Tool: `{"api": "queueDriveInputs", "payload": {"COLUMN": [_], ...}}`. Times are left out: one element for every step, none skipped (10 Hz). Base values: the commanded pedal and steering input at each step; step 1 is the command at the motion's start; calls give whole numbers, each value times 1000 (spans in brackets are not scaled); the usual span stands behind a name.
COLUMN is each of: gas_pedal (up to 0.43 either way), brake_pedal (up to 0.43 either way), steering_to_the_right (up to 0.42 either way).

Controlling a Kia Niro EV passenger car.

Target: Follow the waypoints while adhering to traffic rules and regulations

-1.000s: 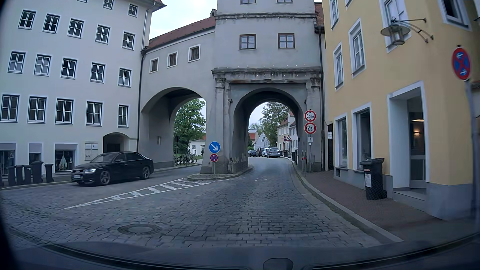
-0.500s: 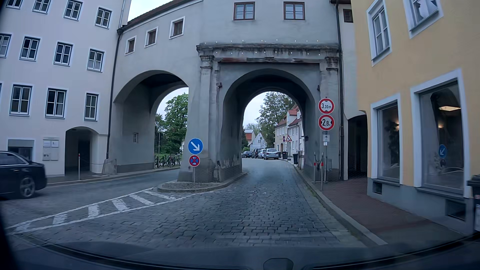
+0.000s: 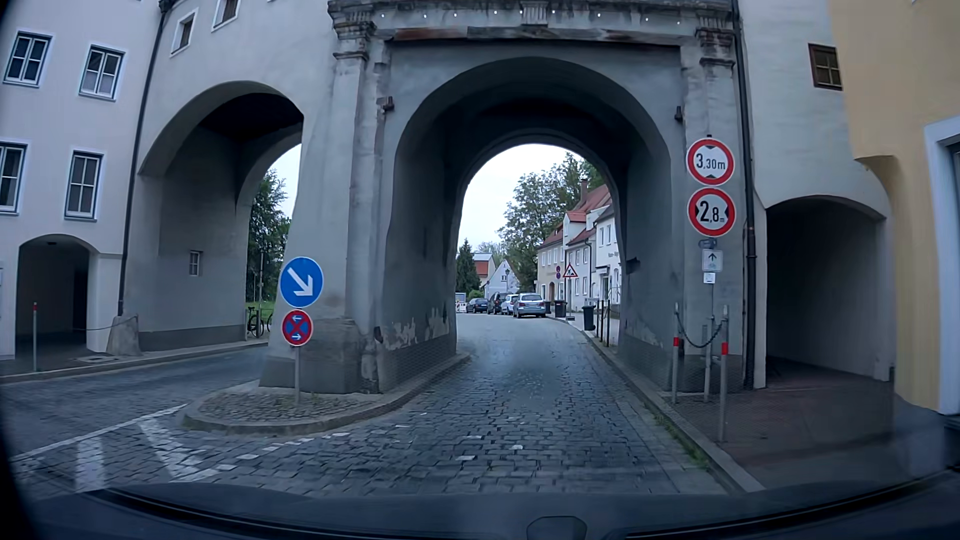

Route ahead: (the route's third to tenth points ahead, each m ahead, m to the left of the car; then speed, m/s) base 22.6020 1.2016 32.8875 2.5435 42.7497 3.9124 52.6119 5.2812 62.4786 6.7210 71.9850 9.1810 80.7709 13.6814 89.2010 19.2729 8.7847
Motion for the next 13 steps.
{"api": "queueDriveInputs", "payload": {"gas_pedal": [110,98,98,98,98,98,67,67,67,67,67,67,67], "brake_pedal": [0,0,0,0,0,0,0,0,0,0,0,0,0], "steering_to_the_right": [37,37,36,34,27,23,21,19,12,6,3,0,-7]}}
